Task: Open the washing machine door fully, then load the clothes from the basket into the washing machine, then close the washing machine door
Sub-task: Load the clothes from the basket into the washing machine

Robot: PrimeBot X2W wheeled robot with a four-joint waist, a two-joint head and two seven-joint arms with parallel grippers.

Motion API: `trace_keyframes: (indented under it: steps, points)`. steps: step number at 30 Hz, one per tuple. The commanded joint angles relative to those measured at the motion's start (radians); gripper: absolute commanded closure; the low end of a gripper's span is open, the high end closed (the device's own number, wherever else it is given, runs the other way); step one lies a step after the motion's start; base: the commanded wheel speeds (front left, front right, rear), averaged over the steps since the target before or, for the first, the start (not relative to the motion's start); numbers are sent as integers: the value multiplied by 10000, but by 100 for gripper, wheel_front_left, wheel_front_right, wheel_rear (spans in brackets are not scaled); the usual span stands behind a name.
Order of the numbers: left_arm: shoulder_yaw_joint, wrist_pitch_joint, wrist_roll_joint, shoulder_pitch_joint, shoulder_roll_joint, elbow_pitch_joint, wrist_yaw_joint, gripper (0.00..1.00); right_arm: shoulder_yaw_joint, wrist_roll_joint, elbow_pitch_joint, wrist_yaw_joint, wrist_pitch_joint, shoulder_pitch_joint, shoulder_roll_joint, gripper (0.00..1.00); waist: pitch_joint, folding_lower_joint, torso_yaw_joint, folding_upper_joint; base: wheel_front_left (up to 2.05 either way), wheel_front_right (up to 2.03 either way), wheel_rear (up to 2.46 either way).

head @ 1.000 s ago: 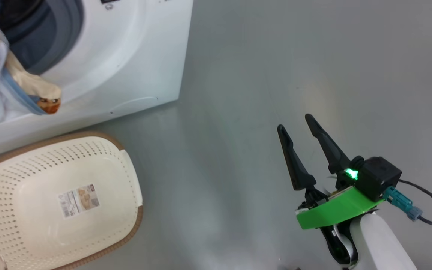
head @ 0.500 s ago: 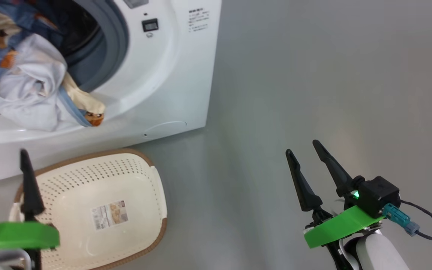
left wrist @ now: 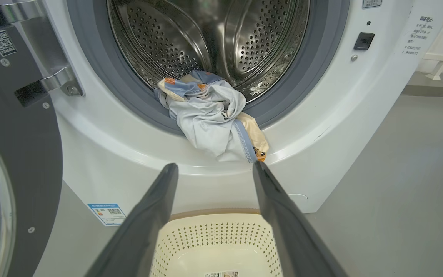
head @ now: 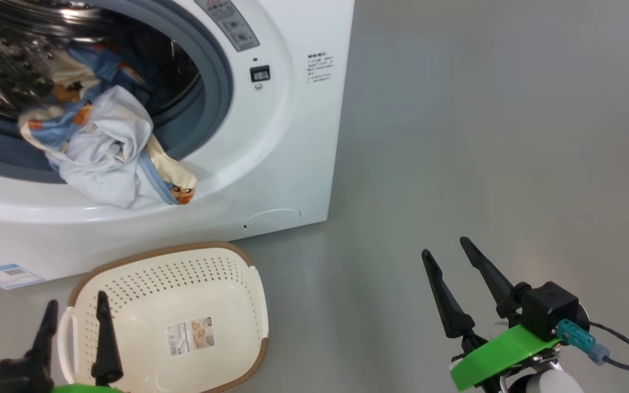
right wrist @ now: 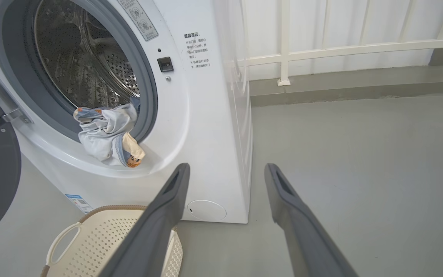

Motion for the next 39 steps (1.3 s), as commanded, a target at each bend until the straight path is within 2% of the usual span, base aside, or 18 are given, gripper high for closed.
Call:
trace_keyframes:
  steps: [1, 11, 31, 39]
  points:
    - [311, -30, 92, -85, 151, -189, 142, 0, 192, -145, -316, 16, 28, 113, 15, 0, -261, 0, 197, 0, 0, 0, 0]
    - [156, -59, -55, 38, -52, -40, 110, 0, 168, -224, -589, 16, 288, 313, 15, 0, -440, 0, 428, 0, 0, 0, 0]
    - [82, 0, -107, -404, -170, 214, 166, 0, 246, -202, -681, 16, 320, 141, 15, 0, -113, 0, 533, 0, 0, 0, 0]
    - [-50, 382, -413, -1306, -236, 675, -313, 0, 311, -164, -761, 16, 195, -201, 15, 0, 528, 0, 491, 0, 0, 0, 0]
